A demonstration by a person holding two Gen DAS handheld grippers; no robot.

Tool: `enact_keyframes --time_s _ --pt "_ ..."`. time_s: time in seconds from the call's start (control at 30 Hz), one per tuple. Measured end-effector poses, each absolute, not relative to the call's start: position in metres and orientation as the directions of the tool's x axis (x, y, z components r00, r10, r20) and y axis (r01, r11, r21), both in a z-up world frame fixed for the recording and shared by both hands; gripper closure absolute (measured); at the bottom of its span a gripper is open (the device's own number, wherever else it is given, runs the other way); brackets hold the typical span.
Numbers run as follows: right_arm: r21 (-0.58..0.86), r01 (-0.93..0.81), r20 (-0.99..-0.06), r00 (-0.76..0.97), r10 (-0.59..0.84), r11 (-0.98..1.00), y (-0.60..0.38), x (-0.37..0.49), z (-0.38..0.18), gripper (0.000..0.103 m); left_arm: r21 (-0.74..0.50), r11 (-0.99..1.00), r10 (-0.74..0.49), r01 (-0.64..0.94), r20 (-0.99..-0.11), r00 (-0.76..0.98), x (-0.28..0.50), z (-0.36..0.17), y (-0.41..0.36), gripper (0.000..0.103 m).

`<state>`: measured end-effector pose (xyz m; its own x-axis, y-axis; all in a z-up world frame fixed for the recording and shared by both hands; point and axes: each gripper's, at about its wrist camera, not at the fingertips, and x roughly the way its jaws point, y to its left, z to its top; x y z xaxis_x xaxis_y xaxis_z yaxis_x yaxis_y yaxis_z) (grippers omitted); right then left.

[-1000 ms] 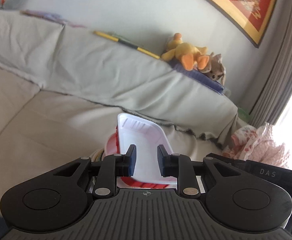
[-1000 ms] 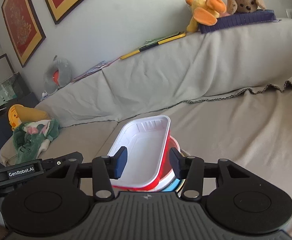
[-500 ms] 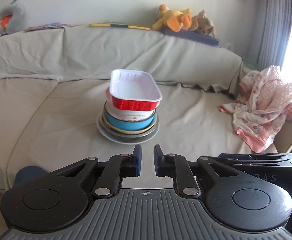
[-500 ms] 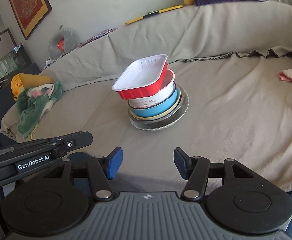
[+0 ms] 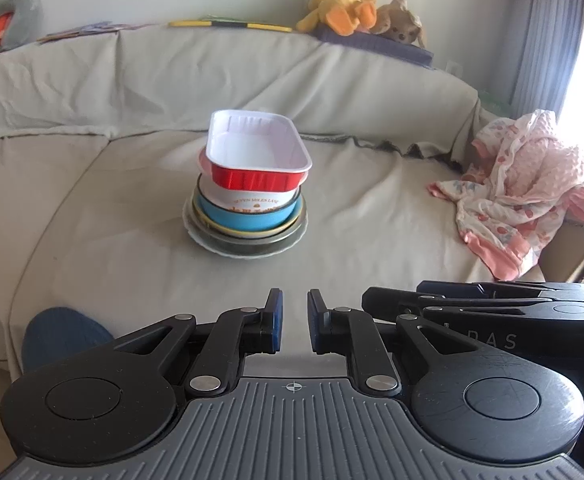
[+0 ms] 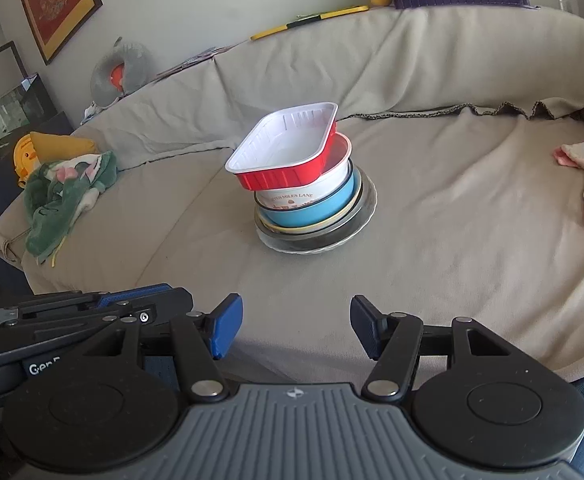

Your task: Organize plates and bowls

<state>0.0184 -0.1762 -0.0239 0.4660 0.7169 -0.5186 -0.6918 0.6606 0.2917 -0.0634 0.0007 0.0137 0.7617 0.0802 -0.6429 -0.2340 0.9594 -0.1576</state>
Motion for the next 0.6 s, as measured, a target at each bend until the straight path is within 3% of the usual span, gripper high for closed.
enact_keyframes --time_s 0.6 --pt "0.288 -0.703 -0.53 0.449 0.719 0.65 -0.1742 0.0192 -0.026 0.043 -0.162 0.959 0.078 -0.234 -0.641 0.764 -0.0637 0.0123 0.0012 0.087"
